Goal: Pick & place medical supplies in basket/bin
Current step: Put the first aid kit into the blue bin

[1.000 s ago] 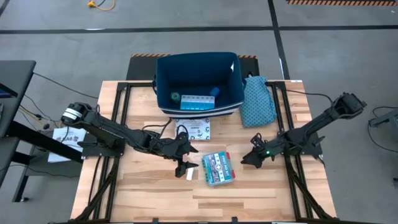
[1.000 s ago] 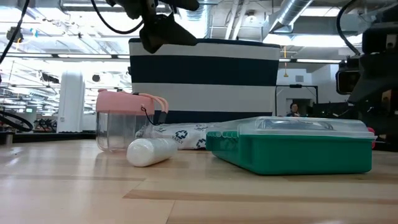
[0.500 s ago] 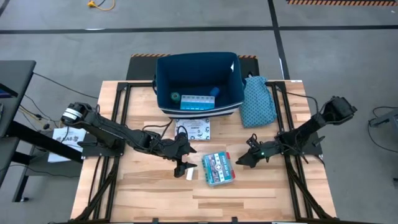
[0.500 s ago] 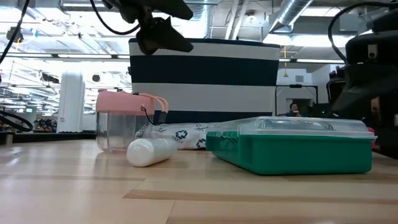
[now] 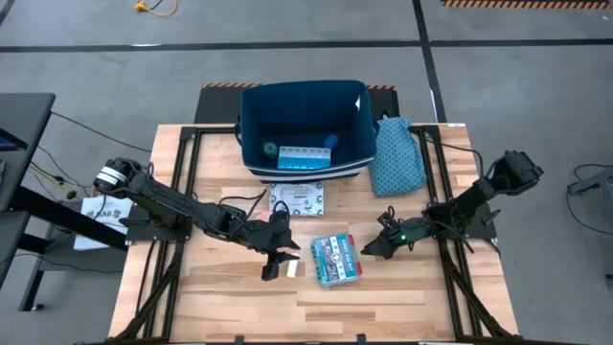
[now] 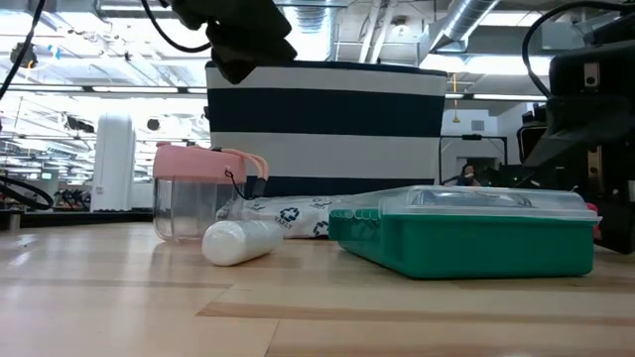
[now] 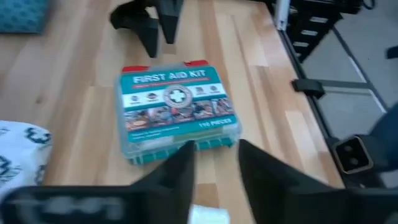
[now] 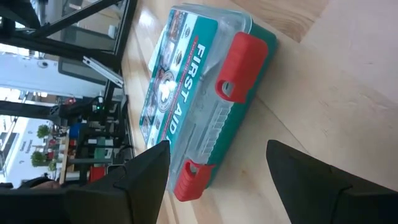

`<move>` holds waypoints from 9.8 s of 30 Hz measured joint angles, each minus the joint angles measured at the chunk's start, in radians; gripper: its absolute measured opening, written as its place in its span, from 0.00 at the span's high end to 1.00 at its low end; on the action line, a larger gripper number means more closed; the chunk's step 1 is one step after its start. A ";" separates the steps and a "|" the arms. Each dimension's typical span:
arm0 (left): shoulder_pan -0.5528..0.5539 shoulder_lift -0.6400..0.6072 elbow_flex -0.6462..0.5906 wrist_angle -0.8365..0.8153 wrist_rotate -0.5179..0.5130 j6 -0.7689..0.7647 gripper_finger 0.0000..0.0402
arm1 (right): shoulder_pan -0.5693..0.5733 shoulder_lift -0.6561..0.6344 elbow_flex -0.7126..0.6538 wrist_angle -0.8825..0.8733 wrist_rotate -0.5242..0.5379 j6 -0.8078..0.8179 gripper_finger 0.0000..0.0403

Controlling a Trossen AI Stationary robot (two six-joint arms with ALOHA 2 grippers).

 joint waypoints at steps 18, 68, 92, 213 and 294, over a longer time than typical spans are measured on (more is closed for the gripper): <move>0.007 0.032 0.000 0.013 0.056 0.015 1.00 | -0.004 0.000 0.000 -0.006 0.019 0.034 0.35; 0.017 0.343 0.126 -0.050 0.039 0.605 1.00 | -0.057 0.000 0.073 -0.211 -0.087 0.159 0.35; 0.021 0.361 0.126 -0.055 0.080 0.618 1.00 | -0.135 0.005 0.121 -0.256 -0.160 0.047 0.35; 0.029 0.540 0.274 -0.084 0.260 0.578 1.00 | -0.233 0.190 0.134 0.010 -0.394 0.002 0.53; 0.049 0.539 0.274 -0.139 0.276 0.594 1.00 | -0.273 0.345 0.431 -0.176 -0.662 -0.231 0.80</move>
